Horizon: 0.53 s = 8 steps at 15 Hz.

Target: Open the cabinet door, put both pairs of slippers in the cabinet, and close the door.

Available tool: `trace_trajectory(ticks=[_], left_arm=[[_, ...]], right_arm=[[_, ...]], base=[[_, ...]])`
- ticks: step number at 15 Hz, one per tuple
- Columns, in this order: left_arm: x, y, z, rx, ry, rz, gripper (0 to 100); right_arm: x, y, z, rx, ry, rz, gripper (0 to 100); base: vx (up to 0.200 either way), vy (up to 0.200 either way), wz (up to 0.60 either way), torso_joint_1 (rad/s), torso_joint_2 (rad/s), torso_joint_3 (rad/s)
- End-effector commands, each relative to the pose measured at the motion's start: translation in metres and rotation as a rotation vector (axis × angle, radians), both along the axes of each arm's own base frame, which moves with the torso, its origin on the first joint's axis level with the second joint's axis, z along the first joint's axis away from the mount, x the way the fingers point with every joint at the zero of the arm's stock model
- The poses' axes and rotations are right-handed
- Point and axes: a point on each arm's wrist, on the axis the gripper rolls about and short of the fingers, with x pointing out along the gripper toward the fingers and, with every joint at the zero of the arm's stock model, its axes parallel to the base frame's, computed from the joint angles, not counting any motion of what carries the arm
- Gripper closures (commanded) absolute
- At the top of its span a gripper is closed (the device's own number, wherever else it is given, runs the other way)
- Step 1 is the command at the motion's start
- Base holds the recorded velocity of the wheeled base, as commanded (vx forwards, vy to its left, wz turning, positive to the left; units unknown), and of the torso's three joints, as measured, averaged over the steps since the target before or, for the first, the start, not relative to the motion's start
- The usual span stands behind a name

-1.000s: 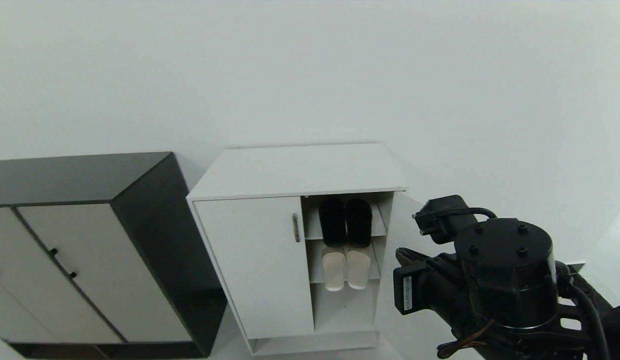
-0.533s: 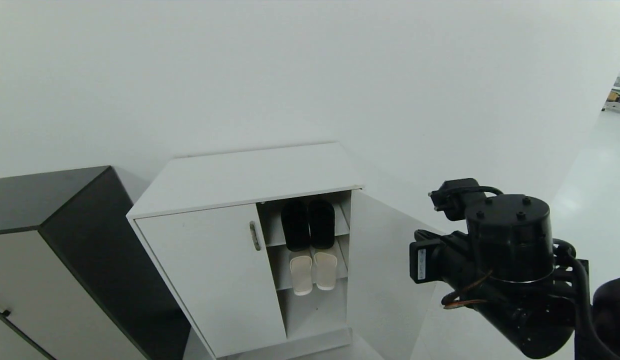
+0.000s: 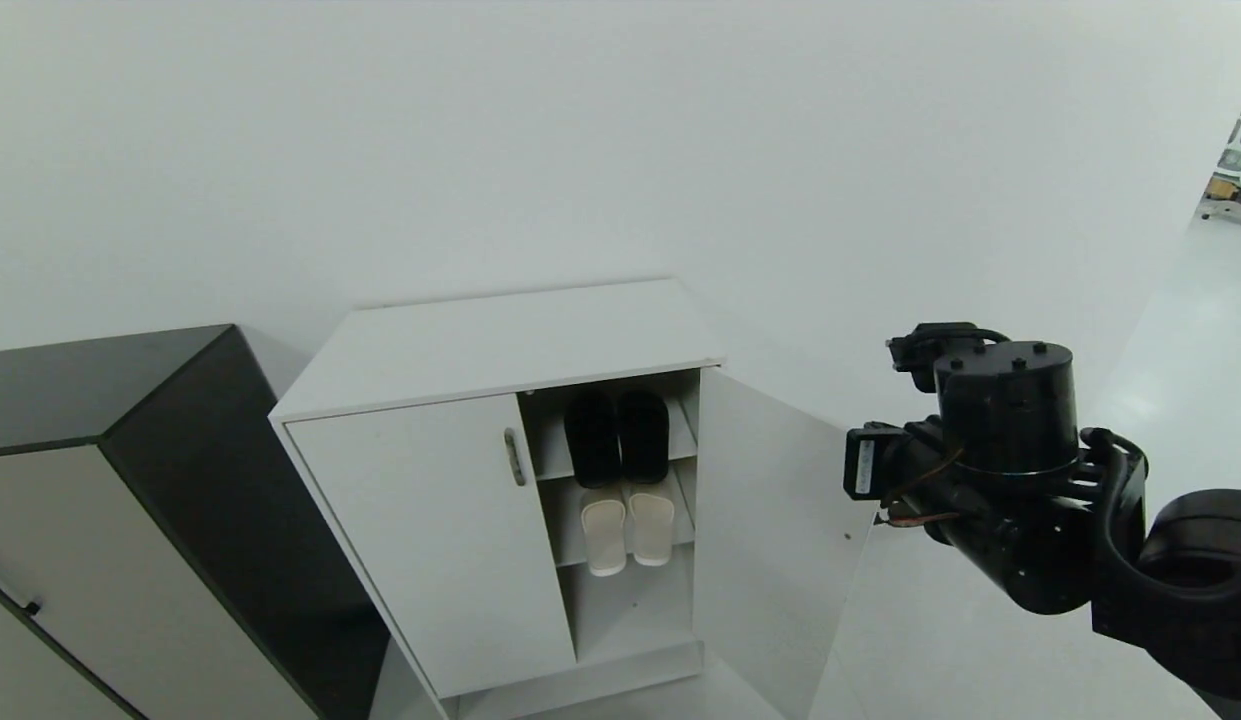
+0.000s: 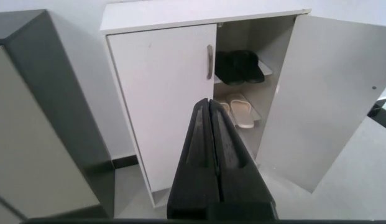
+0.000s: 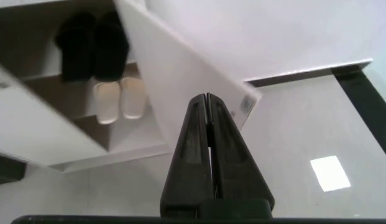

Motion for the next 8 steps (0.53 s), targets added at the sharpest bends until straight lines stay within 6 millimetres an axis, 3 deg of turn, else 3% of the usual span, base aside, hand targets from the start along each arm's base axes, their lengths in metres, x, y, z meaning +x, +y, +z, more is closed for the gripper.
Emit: trace_trajectory(ticks=[1, 8], left_arm=[[0.000, 0.000, 0.000, 0.000, -0.001, 0.000, 100], [0.000, 0.000, 0.000, 0.000, -0.001, 0.000, 100]], right_arm=[[0.009, -0.001, -0.005, -0.004, 0.013, -0.014, 100], [0.057, -0.015, -0.027, 0.052, 0.064, -0.066, 100]], base=[[0.000, 0.000, 0.00, 0.000, 0.00, 0.000], [0.000, 0.000, 0.00, 0.000, 0.00, 0.000]])
